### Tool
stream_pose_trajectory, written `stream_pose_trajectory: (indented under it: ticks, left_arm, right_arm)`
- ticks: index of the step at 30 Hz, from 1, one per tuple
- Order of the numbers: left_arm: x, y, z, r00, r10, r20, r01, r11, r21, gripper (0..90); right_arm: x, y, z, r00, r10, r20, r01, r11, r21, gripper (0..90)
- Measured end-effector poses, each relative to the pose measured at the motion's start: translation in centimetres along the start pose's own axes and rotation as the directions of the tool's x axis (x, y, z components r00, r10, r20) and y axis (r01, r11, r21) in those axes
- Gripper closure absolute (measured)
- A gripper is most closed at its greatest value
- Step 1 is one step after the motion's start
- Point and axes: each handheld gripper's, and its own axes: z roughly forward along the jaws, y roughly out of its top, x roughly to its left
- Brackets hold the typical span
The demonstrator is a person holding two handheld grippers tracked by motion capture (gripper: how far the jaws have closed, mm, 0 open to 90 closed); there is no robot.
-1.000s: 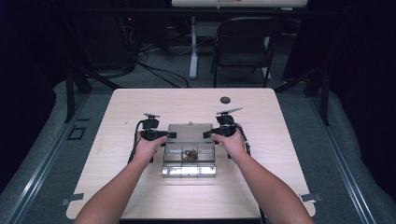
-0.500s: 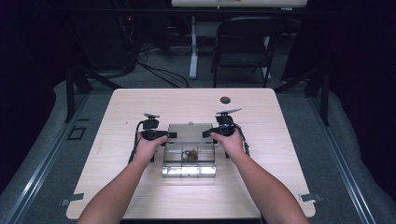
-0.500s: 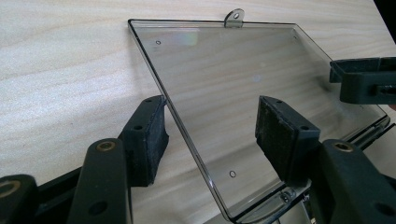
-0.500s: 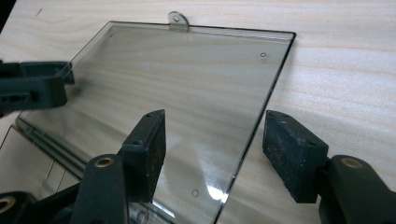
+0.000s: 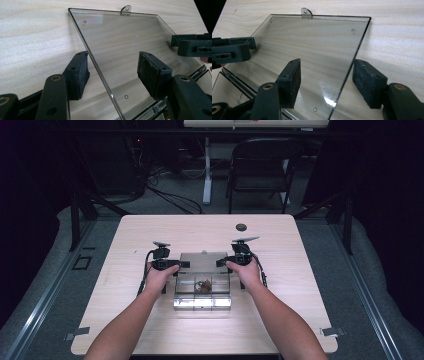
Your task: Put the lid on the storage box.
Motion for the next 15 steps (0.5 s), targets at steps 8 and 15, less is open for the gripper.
stream_pose_trajectory:
  ticks: [8, 15]
  left_arm:
    - [-0.11, 0.09, -0.03, 0.9999, 0.002, 0.015, -0.002, 1.0, -0.001, 43.3]
    - [-0.06, 0.2, -0.27, 0.9998, 0.0, 0.021, 0.0, 0.9999, -0.011, 44.6]
  right_arm:
    - [0.03, 0.16, -0.18, 0.9999, -0.007, -0.011, 0.006, 1.0, -0.007, 41.6]
    - [0.1, 0.18, -0.31, 0.9998, -0.01, -0.018, 0.01, 1.0, -0.028, 42.2]
